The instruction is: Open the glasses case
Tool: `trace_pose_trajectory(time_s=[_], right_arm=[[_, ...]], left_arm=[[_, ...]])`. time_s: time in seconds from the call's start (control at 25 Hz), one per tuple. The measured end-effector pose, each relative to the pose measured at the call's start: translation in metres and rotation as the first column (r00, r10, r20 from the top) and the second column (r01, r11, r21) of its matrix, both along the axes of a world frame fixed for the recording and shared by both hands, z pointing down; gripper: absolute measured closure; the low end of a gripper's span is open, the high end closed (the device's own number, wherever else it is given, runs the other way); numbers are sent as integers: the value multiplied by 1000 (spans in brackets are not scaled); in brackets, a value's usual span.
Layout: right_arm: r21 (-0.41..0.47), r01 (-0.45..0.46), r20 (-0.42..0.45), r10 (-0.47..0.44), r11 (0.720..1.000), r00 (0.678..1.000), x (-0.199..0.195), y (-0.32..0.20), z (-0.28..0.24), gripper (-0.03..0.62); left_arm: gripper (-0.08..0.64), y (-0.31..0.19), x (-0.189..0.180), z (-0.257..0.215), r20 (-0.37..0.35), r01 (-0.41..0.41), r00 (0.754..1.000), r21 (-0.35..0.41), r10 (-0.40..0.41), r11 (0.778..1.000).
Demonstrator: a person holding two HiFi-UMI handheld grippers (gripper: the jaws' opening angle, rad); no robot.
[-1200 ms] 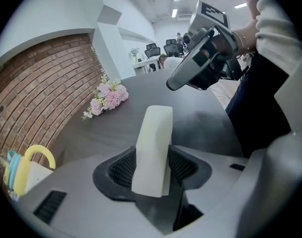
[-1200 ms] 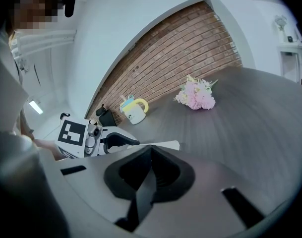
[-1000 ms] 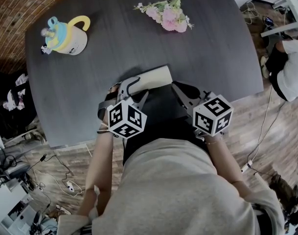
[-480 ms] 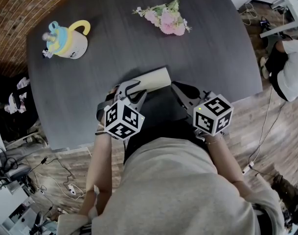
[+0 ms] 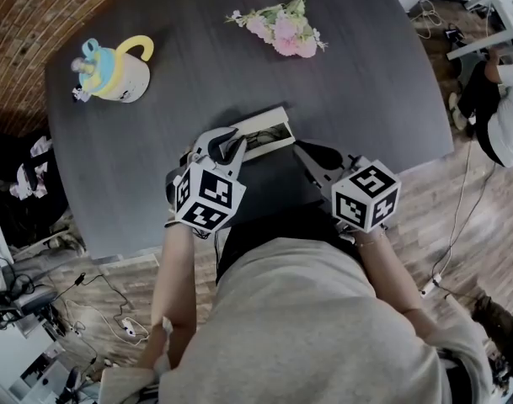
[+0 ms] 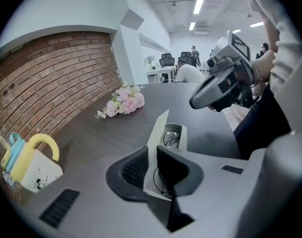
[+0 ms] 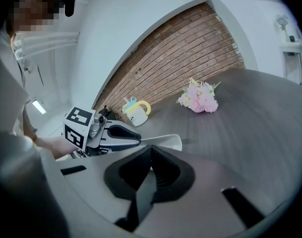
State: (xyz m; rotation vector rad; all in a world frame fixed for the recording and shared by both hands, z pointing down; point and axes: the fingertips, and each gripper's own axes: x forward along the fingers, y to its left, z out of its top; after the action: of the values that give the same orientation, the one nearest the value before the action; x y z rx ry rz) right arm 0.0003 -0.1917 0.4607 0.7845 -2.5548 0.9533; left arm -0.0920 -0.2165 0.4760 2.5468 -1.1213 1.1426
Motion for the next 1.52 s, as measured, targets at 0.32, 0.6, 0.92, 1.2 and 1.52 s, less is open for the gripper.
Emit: trace_pose_trajectory(time_s=[0.32, 0.6, 0.92, 1.2, 1.52], right_arm=[[17, -6, -12, 7, 1000, 1000, 2, -3, 0, 586], [28, -4, -7, 4, 1000, 1000, -1, -4, -4, 586], [12, 5, -17, -5, 1000, 1000, -2, 0, 4, 586], [9, 17, -18, -16, 1000, 1000, -7, -1, 7, 586], [15, 29, -21, -29, 999, 999, -10, -5, 5, 586]], left_arm=[[497, -26, -12, 2, -3, 155, 988, 39, -155, 987], [497, -39, -19, 6, -21, 160, 987, 42, -160, 986], [497, -57, -26, 10, -59, 229, 972, 20, -227, 973], [495, -61, -27, 13, -70, 245, 968, 16, -243, 969], [448, -57, -28, 8, -113, 293, 949, -19, -294, 956]])
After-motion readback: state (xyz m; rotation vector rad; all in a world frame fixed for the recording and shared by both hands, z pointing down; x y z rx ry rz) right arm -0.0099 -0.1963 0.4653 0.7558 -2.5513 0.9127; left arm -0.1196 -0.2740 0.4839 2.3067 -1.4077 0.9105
